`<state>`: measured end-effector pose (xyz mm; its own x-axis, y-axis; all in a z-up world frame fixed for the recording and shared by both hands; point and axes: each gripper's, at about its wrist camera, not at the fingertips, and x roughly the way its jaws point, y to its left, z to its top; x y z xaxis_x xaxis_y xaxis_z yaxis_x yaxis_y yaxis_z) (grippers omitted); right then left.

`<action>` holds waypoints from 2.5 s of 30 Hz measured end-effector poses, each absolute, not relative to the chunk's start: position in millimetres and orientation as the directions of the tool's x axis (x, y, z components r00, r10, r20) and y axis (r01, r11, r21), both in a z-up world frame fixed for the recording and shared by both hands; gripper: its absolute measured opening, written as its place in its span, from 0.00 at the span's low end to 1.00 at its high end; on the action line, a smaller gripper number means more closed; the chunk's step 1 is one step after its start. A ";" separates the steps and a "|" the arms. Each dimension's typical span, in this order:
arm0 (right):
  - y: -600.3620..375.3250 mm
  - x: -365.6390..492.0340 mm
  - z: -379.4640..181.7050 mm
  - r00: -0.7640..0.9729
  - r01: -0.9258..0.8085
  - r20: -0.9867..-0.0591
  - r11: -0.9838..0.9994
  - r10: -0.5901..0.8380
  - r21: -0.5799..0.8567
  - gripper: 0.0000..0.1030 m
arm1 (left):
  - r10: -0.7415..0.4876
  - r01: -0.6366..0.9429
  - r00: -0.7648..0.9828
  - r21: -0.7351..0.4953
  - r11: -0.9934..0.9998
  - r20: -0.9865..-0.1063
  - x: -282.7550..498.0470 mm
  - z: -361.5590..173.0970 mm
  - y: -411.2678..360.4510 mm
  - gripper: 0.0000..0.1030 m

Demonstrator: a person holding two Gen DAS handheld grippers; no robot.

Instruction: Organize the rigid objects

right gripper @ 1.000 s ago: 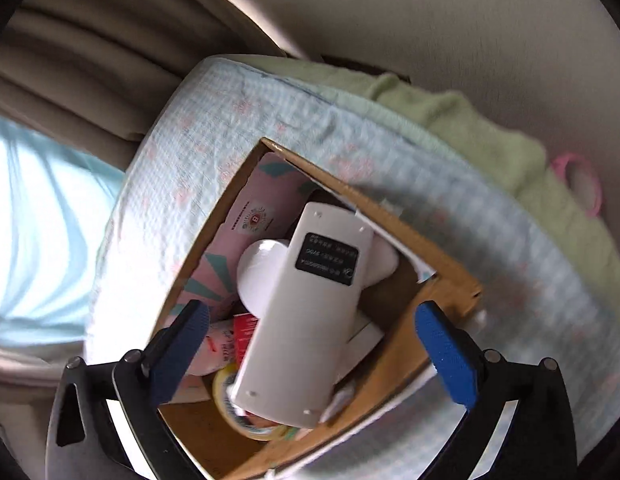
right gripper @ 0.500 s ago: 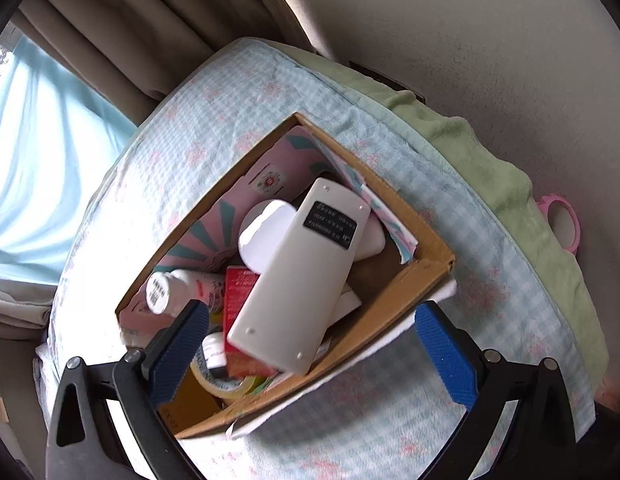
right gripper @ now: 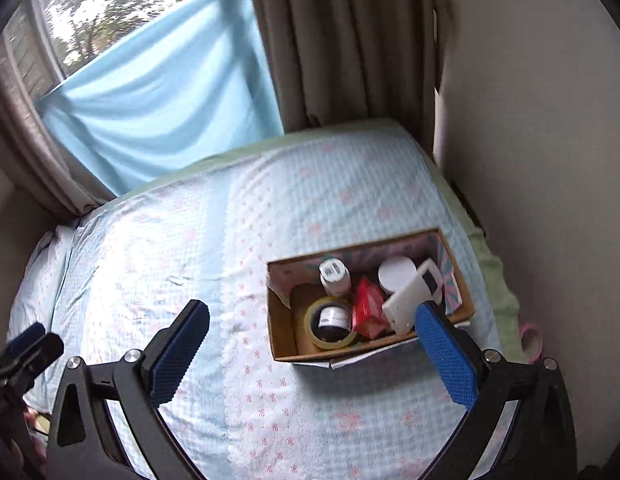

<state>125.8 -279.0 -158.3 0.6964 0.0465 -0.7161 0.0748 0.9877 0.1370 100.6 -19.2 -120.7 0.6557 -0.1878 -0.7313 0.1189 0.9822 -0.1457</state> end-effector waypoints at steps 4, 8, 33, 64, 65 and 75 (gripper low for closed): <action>-238.1 90.8 -107.8 0.779 0.018 -0.628 1.000 0.000 0.022 0.99 | -0.153 0.102 0.733 -0.115 0.988 -0.663 76.0 -78.0 1.7 1.00; -215.8 65.9 -92.8 0.812 0.008 -0.584 1.000 -0.010 -0.006 0.99 | -0.102 0.073 0.794 -0.073 0.995 -0.599 47.8 -54.3 20.7 1.00; -194.3 45.0 -95.6 0.847 0.023 -0.531 1.000 -0.015 0.007 0.99 | -0.001 0.008 0.863 0.011 1.000 -0.506 8.8 -59.4 44.1 1.00; -188.8 47.6 -96.2 0.847 0.039 -0.531 0.999 -0.034 -0.002 0.99 | 0.011 0.020 0.889 0.063 0.998 -0.459 9.7 -59.8 33.1 1.00; -188.9 47.7 -95.9 0.847 0.041 -0.530 0.999 -0.036 -0.003 0.99 | 0.012 0.020 0.890 0.065 0.998 -0.457 9.7 -59.4 32.4 1.00; -190.1 46.4 -95.0 0.849 0.057 -0.525 0.998 -0.056 -0.013 0.99 | 0.018 0.027 0.896 0.095 0.995 -0.444 10.1 -59.6 29.7 1.00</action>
